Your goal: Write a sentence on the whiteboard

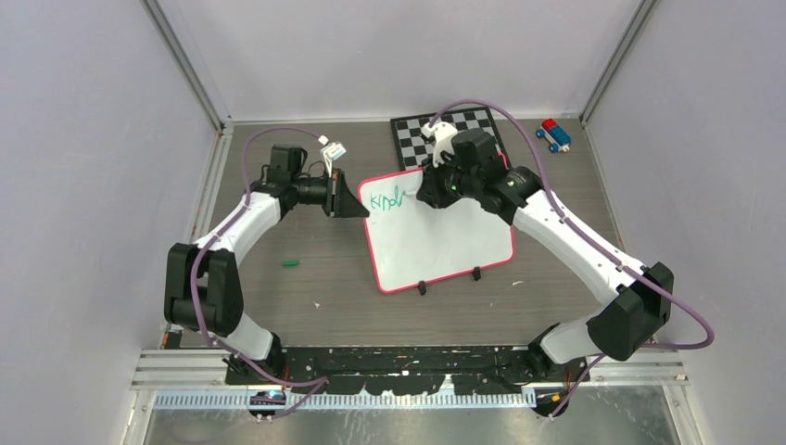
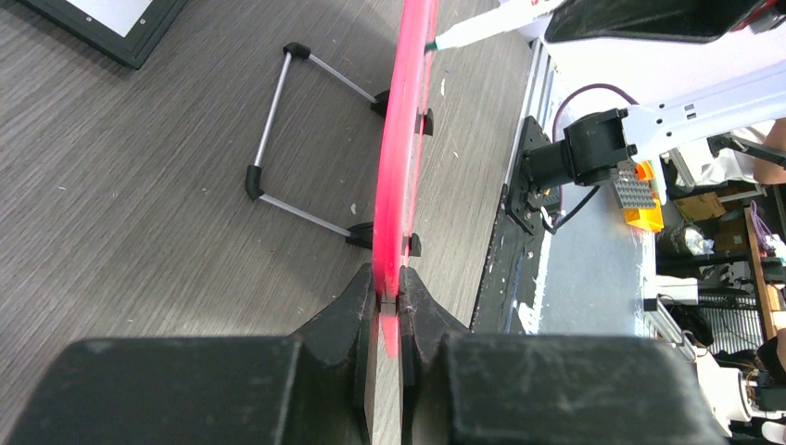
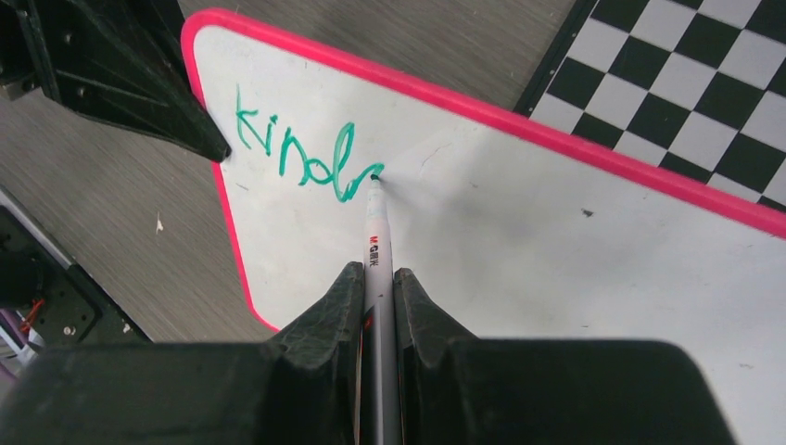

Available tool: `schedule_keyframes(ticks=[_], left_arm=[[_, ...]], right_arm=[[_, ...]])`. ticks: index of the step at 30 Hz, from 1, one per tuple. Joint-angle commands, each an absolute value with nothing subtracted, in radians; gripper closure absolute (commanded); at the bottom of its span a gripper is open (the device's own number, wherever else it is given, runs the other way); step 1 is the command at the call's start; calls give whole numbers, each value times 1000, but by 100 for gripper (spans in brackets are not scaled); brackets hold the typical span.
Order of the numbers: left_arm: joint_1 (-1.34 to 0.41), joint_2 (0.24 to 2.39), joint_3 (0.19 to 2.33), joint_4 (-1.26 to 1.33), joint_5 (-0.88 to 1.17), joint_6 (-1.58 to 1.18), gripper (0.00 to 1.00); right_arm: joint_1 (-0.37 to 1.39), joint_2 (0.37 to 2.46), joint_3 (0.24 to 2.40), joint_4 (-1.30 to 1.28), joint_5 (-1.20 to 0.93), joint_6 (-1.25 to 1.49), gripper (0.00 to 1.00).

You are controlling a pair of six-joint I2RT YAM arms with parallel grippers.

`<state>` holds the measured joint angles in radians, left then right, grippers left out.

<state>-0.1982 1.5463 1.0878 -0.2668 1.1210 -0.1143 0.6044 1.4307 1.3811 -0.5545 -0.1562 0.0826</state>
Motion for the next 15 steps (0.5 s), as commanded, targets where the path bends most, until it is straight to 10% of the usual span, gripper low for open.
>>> schedule_keyframes(ticks=[1, 15], left_arm=[[-206, 1542, 1095, -266, 1160, -100, 100], [-206, 1538, 1094, -266, 1157, -101, 100]], right_arm=[[603, 1399, 1336, -551, -162, 84, 100], [587, 1384, 1350, -552, -122, 65, 100]])
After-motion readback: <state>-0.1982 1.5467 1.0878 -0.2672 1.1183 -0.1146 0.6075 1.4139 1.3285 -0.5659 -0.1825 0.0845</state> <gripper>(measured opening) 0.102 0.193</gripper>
